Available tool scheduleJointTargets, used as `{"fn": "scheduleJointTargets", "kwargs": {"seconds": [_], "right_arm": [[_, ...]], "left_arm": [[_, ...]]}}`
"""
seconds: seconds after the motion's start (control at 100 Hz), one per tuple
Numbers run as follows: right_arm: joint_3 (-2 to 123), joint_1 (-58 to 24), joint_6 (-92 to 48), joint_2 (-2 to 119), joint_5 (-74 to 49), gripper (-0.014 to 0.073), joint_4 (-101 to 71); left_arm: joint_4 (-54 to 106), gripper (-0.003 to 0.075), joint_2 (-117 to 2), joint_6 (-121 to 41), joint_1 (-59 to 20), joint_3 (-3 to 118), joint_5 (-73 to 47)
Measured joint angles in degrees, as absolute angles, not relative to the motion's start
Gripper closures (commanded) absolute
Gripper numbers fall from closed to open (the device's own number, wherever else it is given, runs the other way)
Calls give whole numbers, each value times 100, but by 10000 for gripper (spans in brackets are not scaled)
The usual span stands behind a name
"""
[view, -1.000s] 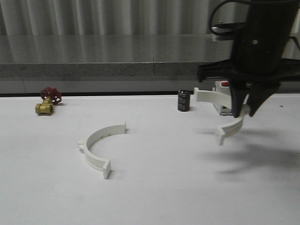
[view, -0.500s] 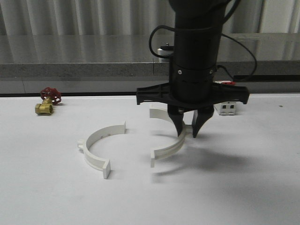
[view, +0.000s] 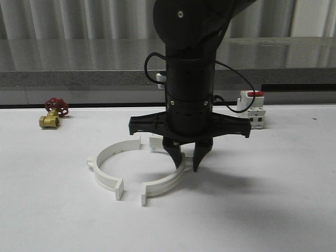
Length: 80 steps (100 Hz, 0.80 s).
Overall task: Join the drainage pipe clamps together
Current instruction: 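Press the held half against the placed half to close the ring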
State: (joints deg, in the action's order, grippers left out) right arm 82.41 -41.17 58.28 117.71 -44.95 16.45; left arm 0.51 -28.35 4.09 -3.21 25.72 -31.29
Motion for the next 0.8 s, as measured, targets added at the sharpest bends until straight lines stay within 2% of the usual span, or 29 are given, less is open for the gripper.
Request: {"fn": "scheduleJointTargets", "kwargs": {"seconds": [0.8], "right_arm": [[8241, -4163, 6198, 11854, -4033, 586, 1453]], "left_arm": [[51, 741, -2835, 409, -321, 2572, -3129]]}}
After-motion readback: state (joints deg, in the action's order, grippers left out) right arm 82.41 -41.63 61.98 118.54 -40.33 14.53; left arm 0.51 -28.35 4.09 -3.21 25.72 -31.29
